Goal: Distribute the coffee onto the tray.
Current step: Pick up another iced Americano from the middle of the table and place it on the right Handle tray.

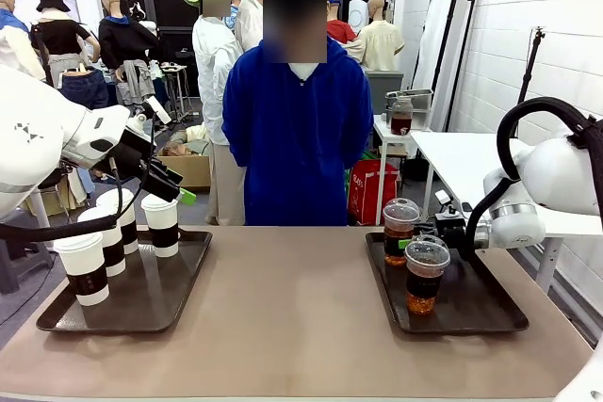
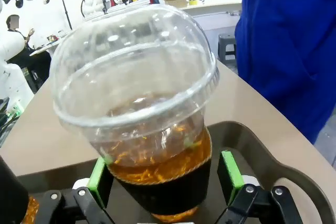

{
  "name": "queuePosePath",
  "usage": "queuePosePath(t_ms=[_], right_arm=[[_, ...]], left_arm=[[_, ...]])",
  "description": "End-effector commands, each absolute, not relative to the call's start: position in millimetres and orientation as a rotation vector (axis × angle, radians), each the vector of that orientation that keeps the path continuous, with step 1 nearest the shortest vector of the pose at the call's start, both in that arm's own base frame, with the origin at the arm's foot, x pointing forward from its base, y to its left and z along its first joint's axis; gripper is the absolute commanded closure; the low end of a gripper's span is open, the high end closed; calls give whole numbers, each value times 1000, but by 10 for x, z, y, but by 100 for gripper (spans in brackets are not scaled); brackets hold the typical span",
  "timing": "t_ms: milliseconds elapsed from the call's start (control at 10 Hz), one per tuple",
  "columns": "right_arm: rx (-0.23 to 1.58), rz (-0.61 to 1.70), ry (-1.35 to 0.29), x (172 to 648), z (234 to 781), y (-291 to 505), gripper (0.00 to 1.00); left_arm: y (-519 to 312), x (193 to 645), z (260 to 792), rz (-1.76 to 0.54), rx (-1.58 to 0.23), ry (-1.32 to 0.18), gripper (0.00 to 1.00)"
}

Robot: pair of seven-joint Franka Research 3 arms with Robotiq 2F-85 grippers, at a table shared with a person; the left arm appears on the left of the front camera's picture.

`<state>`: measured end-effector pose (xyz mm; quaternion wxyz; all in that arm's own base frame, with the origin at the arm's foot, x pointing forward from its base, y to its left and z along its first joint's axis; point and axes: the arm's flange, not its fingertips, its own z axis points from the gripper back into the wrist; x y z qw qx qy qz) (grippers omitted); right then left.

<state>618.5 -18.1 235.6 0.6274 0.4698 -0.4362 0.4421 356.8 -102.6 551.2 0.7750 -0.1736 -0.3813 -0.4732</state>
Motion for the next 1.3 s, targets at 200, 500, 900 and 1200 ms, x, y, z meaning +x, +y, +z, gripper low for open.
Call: queuePosePath(t_ms=[200,500,900,1200], right_arm=[[1033,950,-964,6045,2448,-439,0],[1017,930,-946,5996,2481,-558,0],[1022,938,-980,6076,2445,-591,0],[1022,938,-980,6076,2445,-591,0]], left_arm=[[-1002,3593,5493,-1044,-391,-831,0],[-1002,3593,5493,-1044,-391,-831,0],[-1002,3593,5493,-1044,-391,-831,0],[-1002,3593,5493,-1044,-391,-831,0]])
